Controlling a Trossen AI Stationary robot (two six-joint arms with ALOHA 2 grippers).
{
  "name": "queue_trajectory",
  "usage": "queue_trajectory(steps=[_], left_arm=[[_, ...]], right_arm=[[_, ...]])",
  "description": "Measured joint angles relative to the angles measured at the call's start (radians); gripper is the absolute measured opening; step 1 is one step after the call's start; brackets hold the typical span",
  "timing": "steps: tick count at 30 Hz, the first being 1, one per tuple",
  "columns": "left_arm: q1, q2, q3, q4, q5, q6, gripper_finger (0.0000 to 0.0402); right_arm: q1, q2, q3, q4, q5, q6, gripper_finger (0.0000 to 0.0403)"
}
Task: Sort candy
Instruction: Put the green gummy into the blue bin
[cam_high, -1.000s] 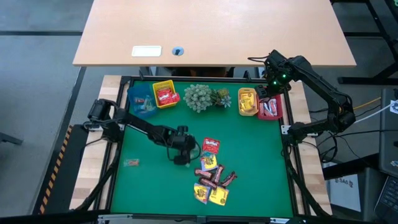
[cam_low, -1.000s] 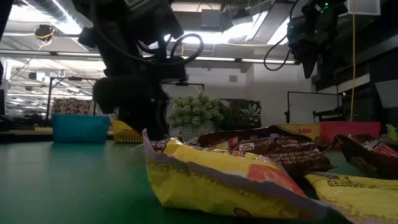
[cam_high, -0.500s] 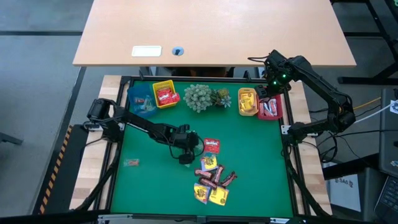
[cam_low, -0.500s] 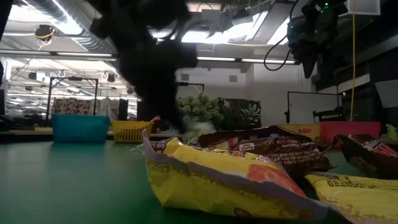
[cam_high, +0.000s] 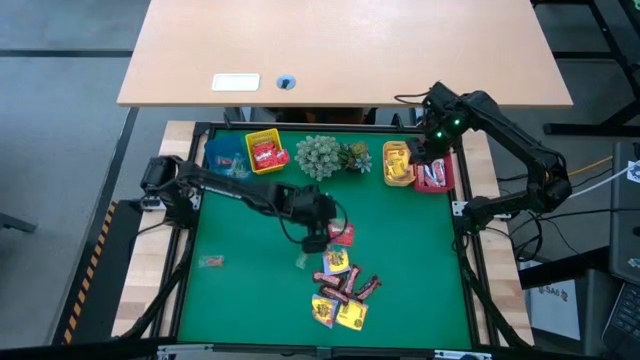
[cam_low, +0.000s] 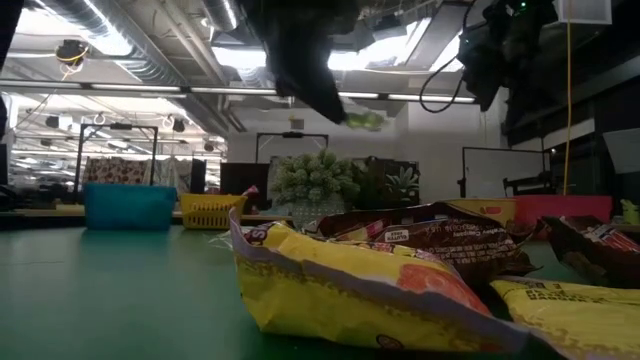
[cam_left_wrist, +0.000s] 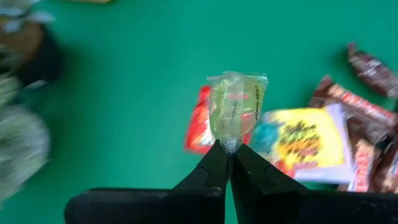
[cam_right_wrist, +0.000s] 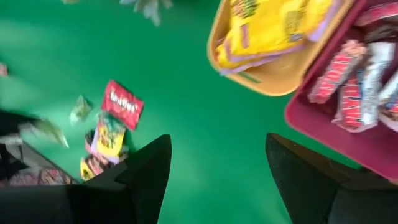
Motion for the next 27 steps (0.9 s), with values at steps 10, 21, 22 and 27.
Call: queue_trajectory(steps=[10,21,22,27], left_arm=[[0.096,-0.144,0.103,-0.402,-0.069,-0.034,0.0],[0.229,-0.269,0.095,-1.029,-0.364,-0.441,0.0],[0.242,-0.28,0.079,-1.002,-0.377,-0.447,0.0],[0.314,-0.309,0.005,-0.982,-0.439,-0.461,0.0]], right_arm=[[0.31,0.0,0.0,0.005,-0.002,0.0,0.0262],[0.727,0.0,0.0,0.172,0.008,0.11,0.0262],[0.761,0.0,0.0,0.193,0.008,0.114,0.0262],[0.922,0.0,0.0,0.275,0.02,0.12,0.0262]])
